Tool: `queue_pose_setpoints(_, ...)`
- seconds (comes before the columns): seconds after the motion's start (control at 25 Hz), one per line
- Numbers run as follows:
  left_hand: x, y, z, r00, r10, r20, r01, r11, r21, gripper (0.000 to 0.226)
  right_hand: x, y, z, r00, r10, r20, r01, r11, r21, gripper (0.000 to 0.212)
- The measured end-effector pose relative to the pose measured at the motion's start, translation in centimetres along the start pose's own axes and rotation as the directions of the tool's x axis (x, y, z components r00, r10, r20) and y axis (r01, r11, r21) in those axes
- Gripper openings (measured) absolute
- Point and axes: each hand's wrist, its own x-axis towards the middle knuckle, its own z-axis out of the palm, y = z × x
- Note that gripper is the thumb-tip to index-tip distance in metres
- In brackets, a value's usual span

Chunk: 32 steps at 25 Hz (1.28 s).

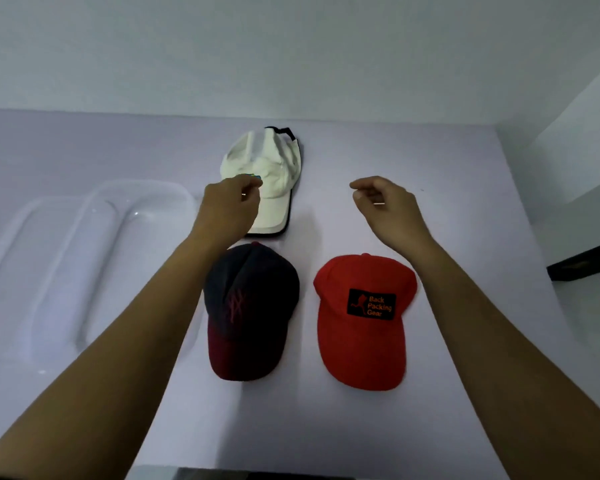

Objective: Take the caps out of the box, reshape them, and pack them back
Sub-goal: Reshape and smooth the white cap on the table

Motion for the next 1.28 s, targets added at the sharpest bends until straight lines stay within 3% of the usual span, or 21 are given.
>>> queue_pose_setpoints(0.12, 2.1, -3.1, -2.1, 0.995, 0.059, 0.086, -0.074, 0.980, 0.183, 0.035, 2.4, -2.1, 4.1, 0.989, -0.096, 0.116, 0.104, 0.992, -0.065, 0.028)
queue_pose_setpoints(0.24, 4.0, -5.7, -2.3, 0.980, 0.046, 0.194, -0.097, 0.960, 0.263, 0.038, 4.4, -2.3, 8.3, 0.949, -0.129, 0.289, 0.203, 0.948, -0.245, 0.044)
queue_pose_setpoints(0.4, 6.4, -7.9, -0.7, 0.865, 0.018, 0.502, -0.244, 0.888, 0.389, 0.058, 6.8, -1.8, 13.0, 0.849, 0.060, 0.525, 0.232, 0.851, -0.472, 0.091)
queue_pose_setpoints(0.56, 7.2, -9.5, 1.0, 0.767, -0.022, 0.641, -0.293, 0.877, 0.381, 0.095, 7.5, -1.0, 15.2, 0.840, 0.152, 0.521, 0.232, 0.767, -0.599, 0.117)
queue_pose_setpoints(0.72, 7.4, -10.8, 2.8, 0.805, 0.043, 0.592, -0.362, 0.826, 0.433, 0.097, 7.4, -0.3, 16.0, 0.877, 0.061, 0.477, 0.268, 0.762, -0.589, 0.111)
queue_pose_setpoints(0.84, 7.2, -10.9, 3.5, 0.874, 0.072, 0.481, -0.306, 0.851, 0.427, 0.081, 7.3, -0.6, 16.1, 0.888, 0.050, 0.458, 0.234, 0.808, -0.541, 0.098)
queue_pose_setpoints(0.96, 6.7, -10.0, 3.4, 0.913, 0.148, 0.381, -0.293, 0.887, 0.357, 0.068, 7.2, -1.4, 16.2, 0.938, -0.020, 0.345, 0.212, 0.823, -0.528, 0.091)
queue_pose_setpoints(1.12, 5.9, -8.3, 1.9, 0.928, 0.271, 0.256, -0.316, 0.936, 0.155, 0.069, 6.9, -3.5, 15.9, 0.984, -0.063, 0.164, 0.136, 0.864, -0.484, 0.086)
queue_pose_setpoints(1.28, 5.2, -7.1, -1.2, 0.953, 0.278, 0.123, -0.267, 0.959, -0.094, 0.089, 5.0, -5.6, 14.2, 0.982, -0.182, 0.049, 0.188, 0.930, -0.315, 0.080)
